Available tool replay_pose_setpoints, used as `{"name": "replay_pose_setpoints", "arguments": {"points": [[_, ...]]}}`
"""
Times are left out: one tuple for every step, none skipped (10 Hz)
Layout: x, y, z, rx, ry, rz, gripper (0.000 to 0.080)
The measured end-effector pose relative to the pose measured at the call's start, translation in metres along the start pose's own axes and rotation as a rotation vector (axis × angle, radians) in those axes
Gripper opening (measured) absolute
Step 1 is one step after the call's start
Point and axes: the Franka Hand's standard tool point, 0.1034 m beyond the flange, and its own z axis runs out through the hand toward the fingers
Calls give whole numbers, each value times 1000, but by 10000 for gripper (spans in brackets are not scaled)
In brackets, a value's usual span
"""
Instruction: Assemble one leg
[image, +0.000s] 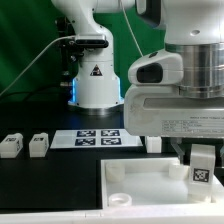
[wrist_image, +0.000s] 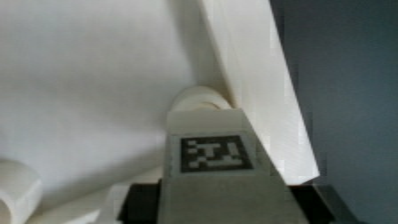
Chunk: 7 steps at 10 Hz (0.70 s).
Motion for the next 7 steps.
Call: {"name": "replay_pose_setpoints", "arguments": {"points": [[2,2,0,24,-8,131,297],[0,3,0,45,-15,345,297],[-2,0,2,50,-13,498,297],[-3,-2,3,71,-12,668,297],[-4,-1,3,107,-10,844,297],[-6,-2,3,122,-14,943,297],[-7,-2,3,125,-21,1004,297]]}}
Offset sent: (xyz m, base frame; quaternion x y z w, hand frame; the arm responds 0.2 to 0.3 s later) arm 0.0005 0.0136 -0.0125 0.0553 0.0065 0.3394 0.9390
